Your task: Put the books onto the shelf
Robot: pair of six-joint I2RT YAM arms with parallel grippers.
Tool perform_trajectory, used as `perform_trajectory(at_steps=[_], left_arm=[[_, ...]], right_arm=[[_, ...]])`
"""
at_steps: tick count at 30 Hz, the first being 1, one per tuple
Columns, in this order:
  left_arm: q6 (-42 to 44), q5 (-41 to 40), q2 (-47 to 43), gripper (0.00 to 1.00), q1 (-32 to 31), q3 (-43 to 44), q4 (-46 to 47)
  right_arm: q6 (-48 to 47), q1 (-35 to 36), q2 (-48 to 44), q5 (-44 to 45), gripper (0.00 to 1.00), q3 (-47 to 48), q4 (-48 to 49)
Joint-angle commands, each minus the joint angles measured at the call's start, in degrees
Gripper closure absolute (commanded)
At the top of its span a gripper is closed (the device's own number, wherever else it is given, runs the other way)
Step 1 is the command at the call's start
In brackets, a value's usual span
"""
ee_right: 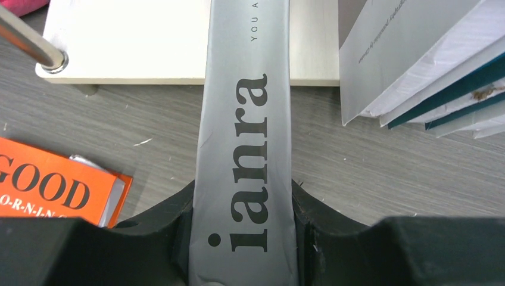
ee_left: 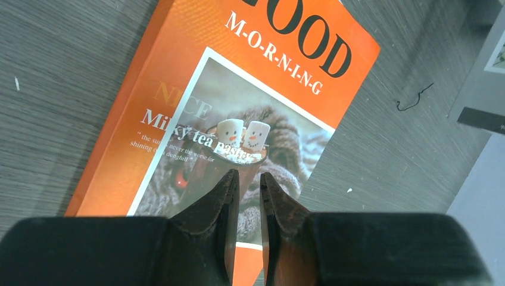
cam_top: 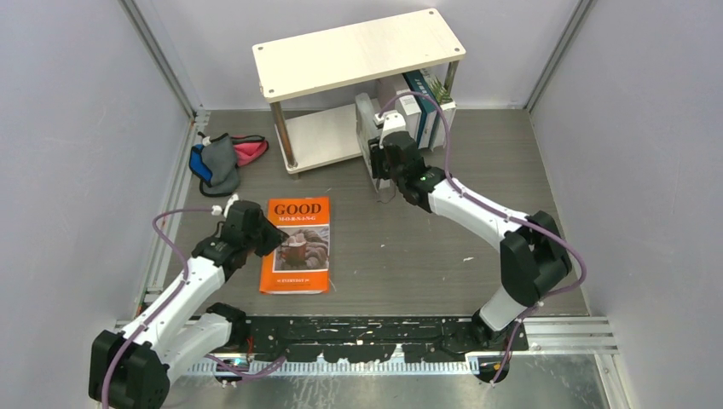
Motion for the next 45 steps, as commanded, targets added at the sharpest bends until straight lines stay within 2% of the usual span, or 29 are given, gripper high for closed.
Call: perform_trajectory(at_steps=[1, 21, 30, 37, 45], left_arm=[[1.47, 0.01, 1.32, 0.8, -0.17, 2.51, 3.61], [4.97, 1.22, 8.93, 0.8, -0.2, 7.52, 5.9], [6.29, 1.48, 11.5, 0.8, -0.1, 9.3, 6.17], [6.74, 1.99, 12.52, 0.8, 0.23, 9.75, 6.54], [7.1, 2.13, 13.51, 0.8, 0.77, 10.46, 6.6]], right_arm=[[-1.53, -1.78, 2.27, -2.03, 0.66, 6.3, 2.9], [-3.67, -7.45, 14.65, -4.92, 0.66, 18.15, 2.37], [-4.41, -8.46, 18.06, -4.81, 0.63, 21.44, 2.37], [-4.78, -9.31, 19.97, -4.81, 0.58, 23.2, 2.37], [-4.87, -10.45, 20.87, -4.42, 0.47, 24.24, 2.37]])
